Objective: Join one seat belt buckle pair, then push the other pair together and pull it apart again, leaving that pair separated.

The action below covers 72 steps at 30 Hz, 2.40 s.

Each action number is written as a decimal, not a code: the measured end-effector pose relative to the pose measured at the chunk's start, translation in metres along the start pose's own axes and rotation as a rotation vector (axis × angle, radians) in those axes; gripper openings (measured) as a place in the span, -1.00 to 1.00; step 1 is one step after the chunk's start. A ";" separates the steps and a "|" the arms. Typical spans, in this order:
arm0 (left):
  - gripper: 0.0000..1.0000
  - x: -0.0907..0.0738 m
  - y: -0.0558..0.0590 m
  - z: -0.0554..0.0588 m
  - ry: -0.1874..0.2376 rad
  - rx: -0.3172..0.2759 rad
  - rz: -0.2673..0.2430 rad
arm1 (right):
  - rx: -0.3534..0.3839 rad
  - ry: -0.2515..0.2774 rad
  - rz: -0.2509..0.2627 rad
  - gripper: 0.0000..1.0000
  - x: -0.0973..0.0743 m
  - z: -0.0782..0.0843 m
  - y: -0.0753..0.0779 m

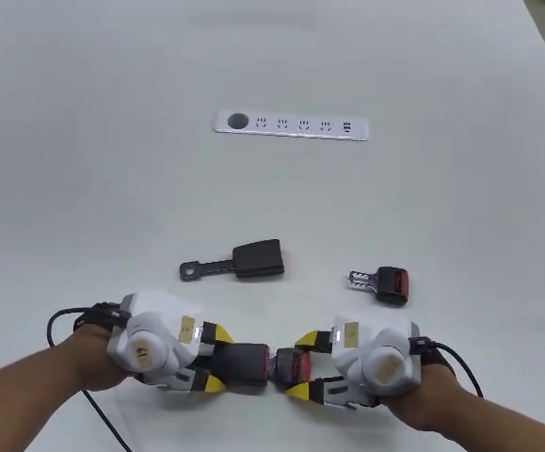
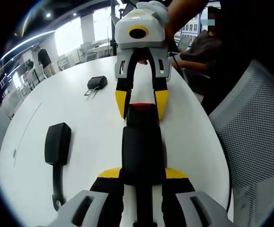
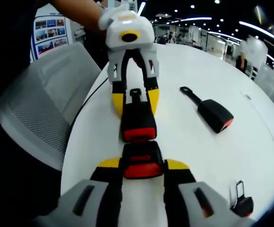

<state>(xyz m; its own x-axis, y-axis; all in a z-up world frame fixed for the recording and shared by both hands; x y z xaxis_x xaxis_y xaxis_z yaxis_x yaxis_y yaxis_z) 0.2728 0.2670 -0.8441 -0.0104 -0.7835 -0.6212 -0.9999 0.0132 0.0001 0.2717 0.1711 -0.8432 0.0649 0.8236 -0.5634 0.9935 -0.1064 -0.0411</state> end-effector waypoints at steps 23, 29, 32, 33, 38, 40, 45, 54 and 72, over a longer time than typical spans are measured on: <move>0.30 -0.004 -0.011 -0.005 -0.100 -0.058 -0.091 | -0.015 0.026 0.084 0.25 -0.003 -0.013 0.010; 0.43 -0.016 -0.015 -0.019 -0.016 -0.085 -0.137 | 0.024 0.071 0.112 0.39 -0.010 -0.022 0.019; 0.45 -0.023 -0.020 -0.020 -0.009 -0.104 -0.167 | 0.019 0.086 0.121 0.40 -0.015 -0.027 0.023; 0.45 -0.025 -0.023 -0.021 0.005 -0.121 -0.182 | 0.022 0.097 0.124 0.41 -0.018 -0.029 0.025; 0.46 -0.037 -0.039 -0.030 0.037 -0.150 -0.233 | 0.035 0.122 0.162 0.49 -0.034 -0.033 0.041; 0.45 -0.040 -0.046 -0.030 0.029 -0.153 -0.242 | 0.047 0.124 0.169 0.56 -0.041 -0.032 0.047; 0.46 -0.049 -0.069 -0.036 0.047 -0.153 -0.280 | 0.052 0.126 0.210 0.56 -0.064 -0.026 0.072; 0.46 -0.057 -0.113 -0.043 0.057 -0.160 -0.328 | 0.080 0.076 0.284 0.56 -0.104 0.005 0.120; 0.36 -0.011 -0.149 -0.024 0.002 -0.227 -0.265 | 0.151 -0.069 0.169 0.26 -0.111 0.058 0.139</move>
<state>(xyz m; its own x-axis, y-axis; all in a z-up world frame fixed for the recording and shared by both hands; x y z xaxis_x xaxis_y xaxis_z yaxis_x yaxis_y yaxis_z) 0.4214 0.2592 -0.8184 0.2505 -0.7425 -0.6213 -0.9441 -0.3295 0.0132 0.3975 0.0327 -0.8345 0.2171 0.7480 -0.6272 0.9434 -0.3258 -0.0620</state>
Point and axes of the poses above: the centre of the closed fingertips' face, and the gripper's own axes: x roughly forward along the fingers, y roughly to its right, z roughly out of its underside, the point moved 2 cm from there along -x, roughly backward along the fingers, and after that the axes turned 12 degrees about y, right-handed, at the moved point
